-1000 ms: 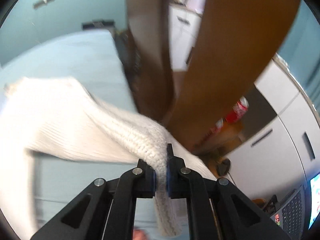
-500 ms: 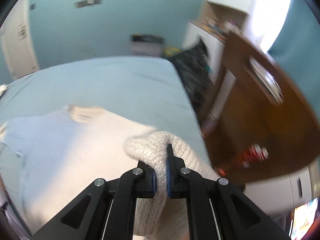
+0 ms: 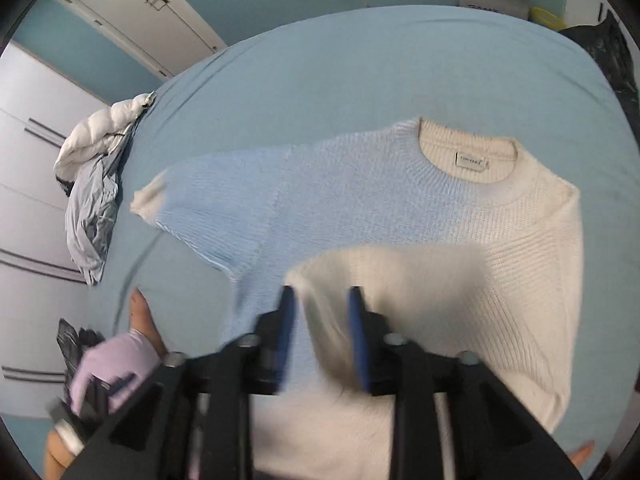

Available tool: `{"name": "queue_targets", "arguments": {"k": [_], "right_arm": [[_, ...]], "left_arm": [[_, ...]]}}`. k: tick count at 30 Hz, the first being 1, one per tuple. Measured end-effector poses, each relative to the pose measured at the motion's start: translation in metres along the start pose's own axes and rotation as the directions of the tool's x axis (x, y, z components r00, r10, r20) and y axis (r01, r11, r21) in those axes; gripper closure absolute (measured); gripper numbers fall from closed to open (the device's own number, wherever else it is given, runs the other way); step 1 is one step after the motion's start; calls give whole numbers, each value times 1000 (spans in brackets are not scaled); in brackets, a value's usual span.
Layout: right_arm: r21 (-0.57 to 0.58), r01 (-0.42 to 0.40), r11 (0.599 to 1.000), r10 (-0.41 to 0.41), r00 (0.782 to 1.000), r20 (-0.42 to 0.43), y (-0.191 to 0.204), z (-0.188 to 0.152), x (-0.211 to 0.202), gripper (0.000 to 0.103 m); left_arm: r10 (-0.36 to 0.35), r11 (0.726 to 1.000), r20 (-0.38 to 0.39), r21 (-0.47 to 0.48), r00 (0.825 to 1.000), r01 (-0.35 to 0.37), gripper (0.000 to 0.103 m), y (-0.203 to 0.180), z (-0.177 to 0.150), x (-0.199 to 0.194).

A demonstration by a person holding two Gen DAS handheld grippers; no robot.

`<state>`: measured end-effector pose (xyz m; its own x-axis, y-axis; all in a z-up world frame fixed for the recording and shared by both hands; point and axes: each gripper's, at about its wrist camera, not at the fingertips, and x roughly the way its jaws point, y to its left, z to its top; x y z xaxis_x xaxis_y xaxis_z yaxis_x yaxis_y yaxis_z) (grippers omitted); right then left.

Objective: Fold small clothes
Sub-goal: 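Lift the cream sleeve with the right tool and fold it across the body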

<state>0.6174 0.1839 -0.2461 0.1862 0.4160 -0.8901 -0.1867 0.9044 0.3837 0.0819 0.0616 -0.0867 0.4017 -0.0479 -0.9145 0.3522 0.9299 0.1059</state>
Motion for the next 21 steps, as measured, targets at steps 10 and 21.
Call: {"name": "queue_targets", "arguments": {"k": [10,21], "right_arm": [[334,136,933,-194,970,147,-208,-120,-60,34],[-102,390,915,-389,921,34,-173,-205,-46,34]], "left_arm": [[-21,999,-76,-27,997,19,0,-7,9,27],[-5,1000,-96,-25,995,3,0,-15,15,30]]}}
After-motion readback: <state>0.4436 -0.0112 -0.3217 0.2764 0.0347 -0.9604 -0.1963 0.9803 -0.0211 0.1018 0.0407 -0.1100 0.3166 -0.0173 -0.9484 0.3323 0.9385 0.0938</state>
